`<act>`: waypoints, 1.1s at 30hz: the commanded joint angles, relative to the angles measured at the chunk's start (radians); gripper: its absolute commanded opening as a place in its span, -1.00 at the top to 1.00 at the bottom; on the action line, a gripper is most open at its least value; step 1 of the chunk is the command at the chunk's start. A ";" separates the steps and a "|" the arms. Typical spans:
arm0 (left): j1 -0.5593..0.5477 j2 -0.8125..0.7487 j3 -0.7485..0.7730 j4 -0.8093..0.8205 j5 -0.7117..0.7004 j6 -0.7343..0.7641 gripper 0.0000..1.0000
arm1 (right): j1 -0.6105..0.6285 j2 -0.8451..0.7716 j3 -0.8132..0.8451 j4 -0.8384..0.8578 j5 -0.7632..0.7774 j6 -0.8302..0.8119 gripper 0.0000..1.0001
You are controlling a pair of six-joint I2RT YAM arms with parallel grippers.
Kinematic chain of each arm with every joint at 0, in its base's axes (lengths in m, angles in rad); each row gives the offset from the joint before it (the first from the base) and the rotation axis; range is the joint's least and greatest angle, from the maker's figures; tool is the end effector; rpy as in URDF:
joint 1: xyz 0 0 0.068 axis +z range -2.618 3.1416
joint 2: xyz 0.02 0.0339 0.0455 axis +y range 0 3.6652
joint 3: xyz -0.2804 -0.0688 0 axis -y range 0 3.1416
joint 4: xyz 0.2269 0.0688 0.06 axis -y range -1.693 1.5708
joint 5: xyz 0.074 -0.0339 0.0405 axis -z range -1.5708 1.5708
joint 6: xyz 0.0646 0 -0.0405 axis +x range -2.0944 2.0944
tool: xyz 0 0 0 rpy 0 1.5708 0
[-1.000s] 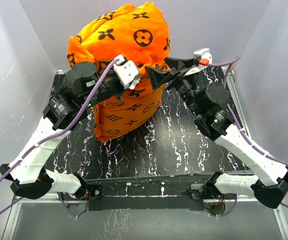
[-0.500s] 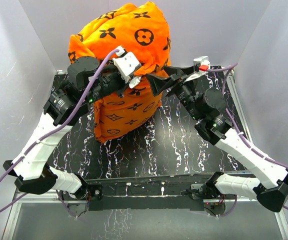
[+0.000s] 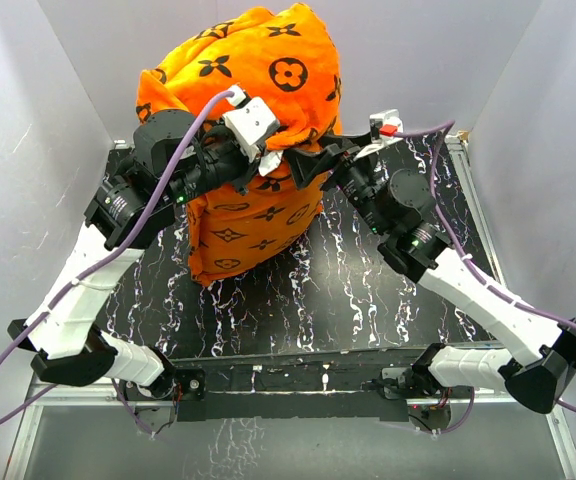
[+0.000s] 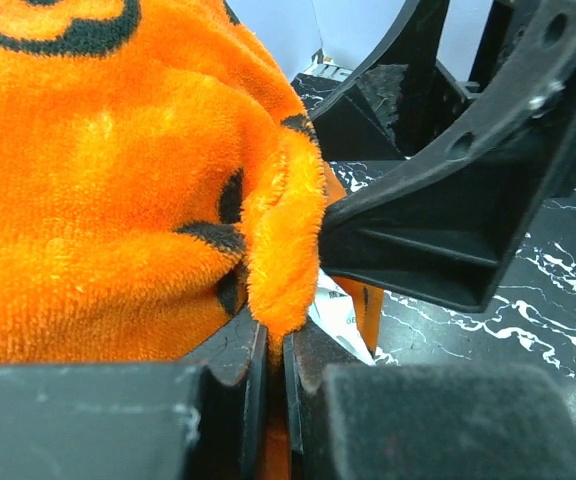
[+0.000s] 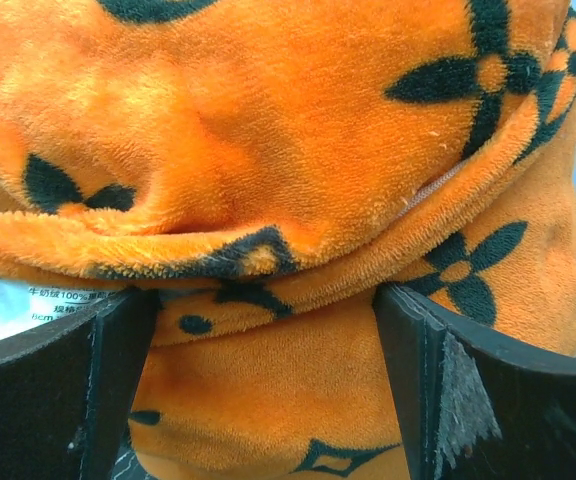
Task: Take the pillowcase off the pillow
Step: Remove the pillow from the pillowcase.
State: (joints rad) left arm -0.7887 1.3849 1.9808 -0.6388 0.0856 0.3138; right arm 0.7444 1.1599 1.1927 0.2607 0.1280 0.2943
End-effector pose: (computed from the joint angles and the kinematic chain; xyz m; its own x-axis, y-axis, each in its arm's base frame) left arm 0.1797 -0.1887 0.5601 0.2080 0.2270 -0.9514 0.7389 0.6009 0.3049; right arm 0.2005 0.1735 0.4779 0.0348 0.4232 -0.9054 -0.6188 0.7205 0.3130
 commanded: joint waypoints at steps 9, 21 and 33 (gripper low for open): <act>-0.005 -0.021 0.112 -0.033 0.085 0.003 1.00 | 0.004 0.055 0.078 0.062 0.176 0.144 -0.63; -0.006 -0.026 0.122 0.205 -0.065 0.197 1.00 | 0.159 0.067 -0.044 -0.062 0.439 0.193 0.28; -0.006 -0.049 0.140 0.380 -0.156 0.206 1.00 | 0.184 -0.037 -0.296 -0.118 0.528 0.161 0.61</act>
State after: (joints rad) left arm -0.8017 1.4242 2.0487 -0.6071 -0.0010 0.5179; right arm 0.9295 1.1038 0.9749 0.3424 0.5938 0.5140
